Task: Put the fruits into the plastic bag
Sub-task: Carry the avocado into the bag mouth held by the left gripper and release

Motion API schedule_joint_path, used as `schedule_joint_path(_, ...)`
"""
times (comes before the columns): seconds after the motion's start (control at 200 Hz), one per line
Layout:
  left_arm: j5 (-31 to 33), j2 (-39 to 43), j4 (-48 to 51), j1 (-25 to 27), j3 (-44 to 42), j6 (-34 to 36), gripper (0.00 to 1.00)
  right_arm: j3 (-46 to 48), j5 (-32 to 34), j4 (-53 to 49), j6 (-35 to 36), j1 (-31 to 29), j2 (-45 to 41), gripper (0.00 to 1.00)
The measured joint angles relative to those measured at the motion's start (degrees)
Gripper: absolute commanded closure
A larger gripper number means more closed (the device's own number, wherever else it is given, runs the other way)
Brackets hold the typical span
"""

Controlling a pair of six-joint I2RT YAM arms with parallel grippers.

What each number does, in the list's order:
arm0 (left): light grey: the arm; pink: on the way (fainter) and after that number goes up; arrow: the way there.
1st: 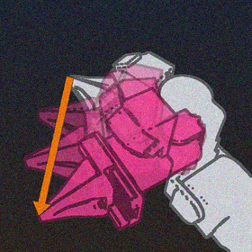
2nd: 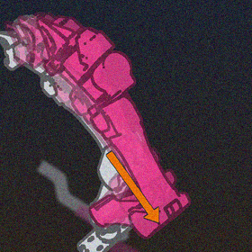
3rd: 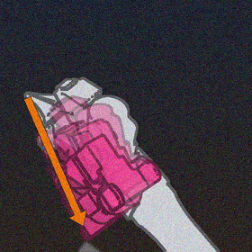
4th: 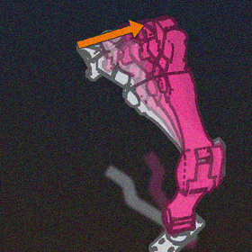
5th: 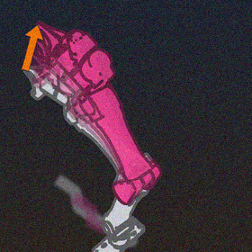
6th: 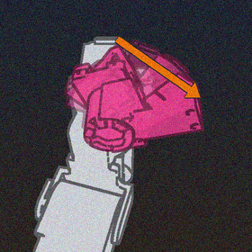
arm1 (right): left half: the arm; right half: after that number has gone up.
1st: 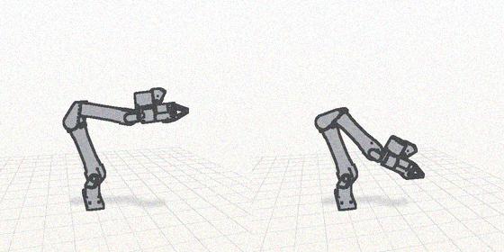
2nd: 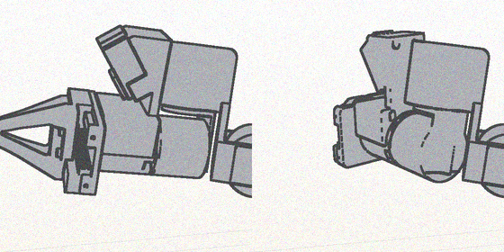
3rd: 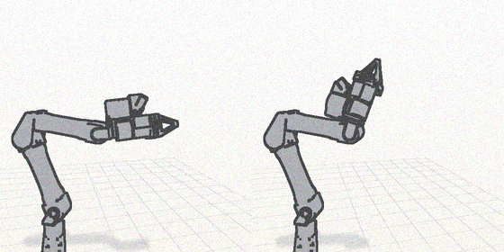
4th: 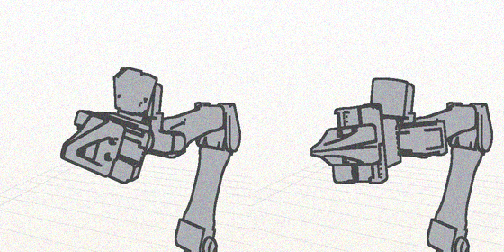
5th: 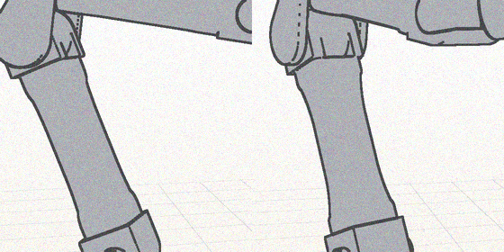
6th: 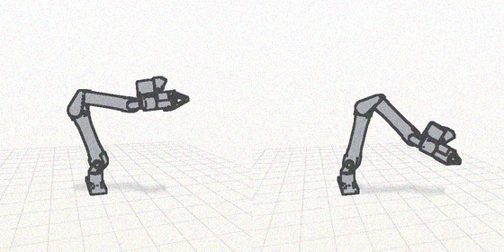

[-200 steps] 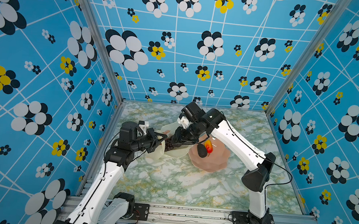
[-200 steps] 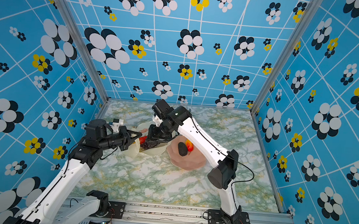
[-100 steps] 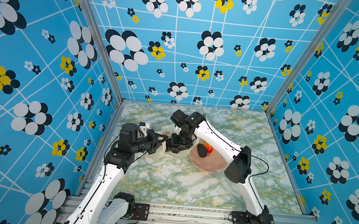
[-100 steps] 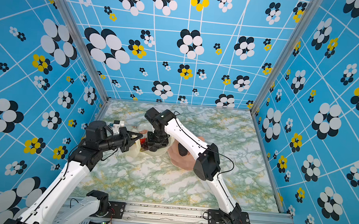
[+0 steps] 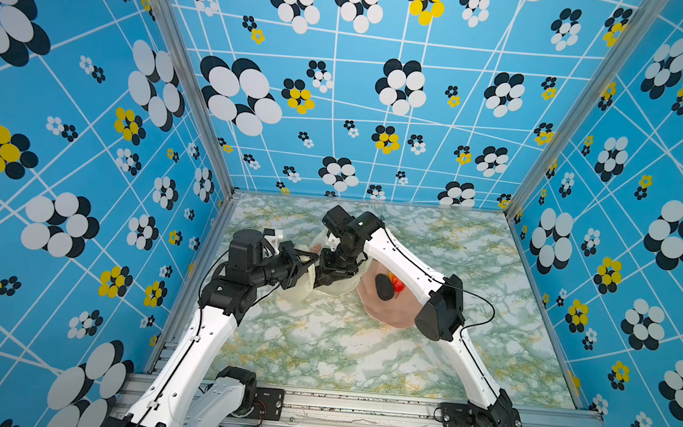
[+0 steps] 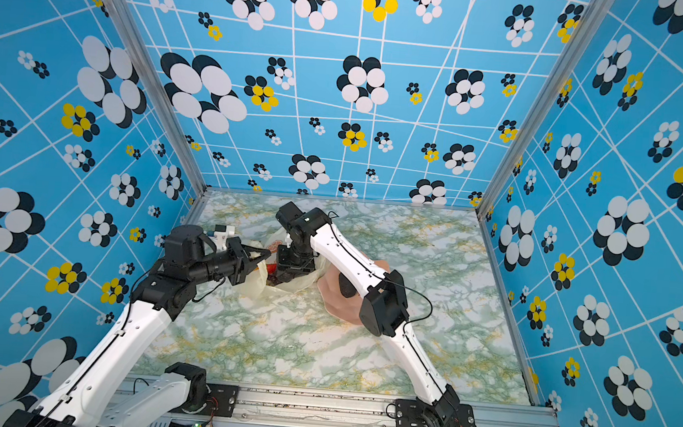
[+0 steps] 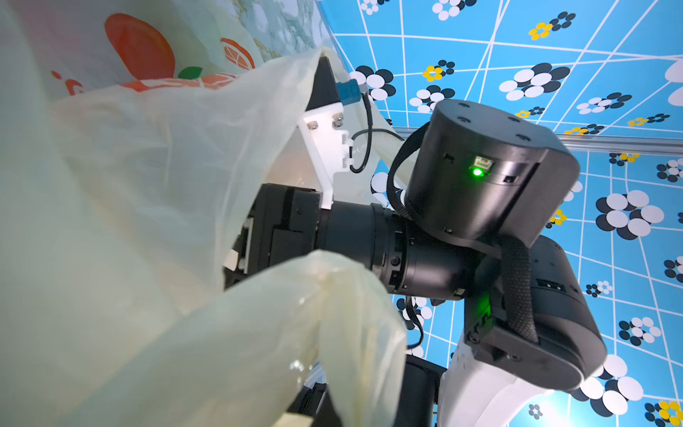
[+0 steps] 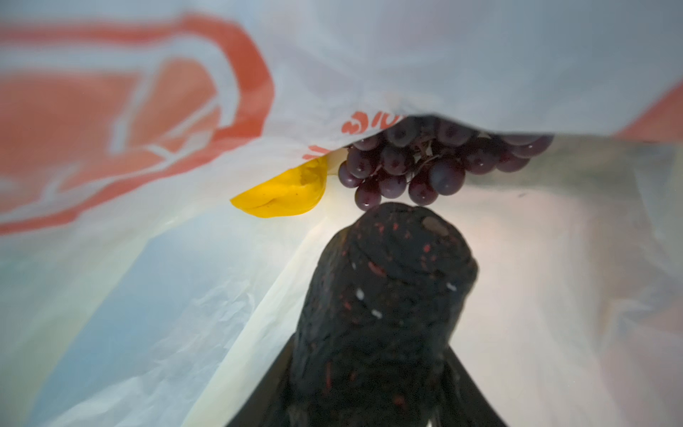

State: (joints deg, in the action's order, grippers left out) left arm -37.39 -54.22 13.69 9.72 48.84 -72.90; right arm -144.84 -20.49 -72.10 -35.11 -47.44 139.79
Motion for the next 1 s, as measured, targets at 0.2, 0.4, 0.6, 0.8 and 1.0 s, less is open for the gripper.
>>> schedule_joint_path(0.2, 1.3, -1.4, -0.6, 0.0, 0.0, 0.1, 1.0, -0.6, -3.5, 1.6, 1.4, 2.4, 0.1, 0.43)
schedule_joint_path(0.4, 1.4, -5.6, -2.1, 0.0, 0.5, 0.1, 1.0, -1.7, -4.7, 1.8, 2.5, 4.2, 0.4, 0.36)
schedule_joint_path(0.6, 1.9, -7.2, -2.6, 0.1, 3.0, 0.5, 1.0, -2.2, -6.7, 2.1, 2.8, 4.2, 0.4, 0.35)
schedule_joint_path(0.8, 1.9, -8.2, -2.5, 0.1, 4.6, 1.2, 1.0, -2.5, -8.3, 2.5, 2.2, 4.2, 0.2, 0.35)
schedule_joint_path(1.0, 1.7, -8.2, -2.5, 0.1, 4.6, 1.5, 1.0, -5.4, -10.1, 2.5, 1.0, 4.6, -0.8, 0.34)
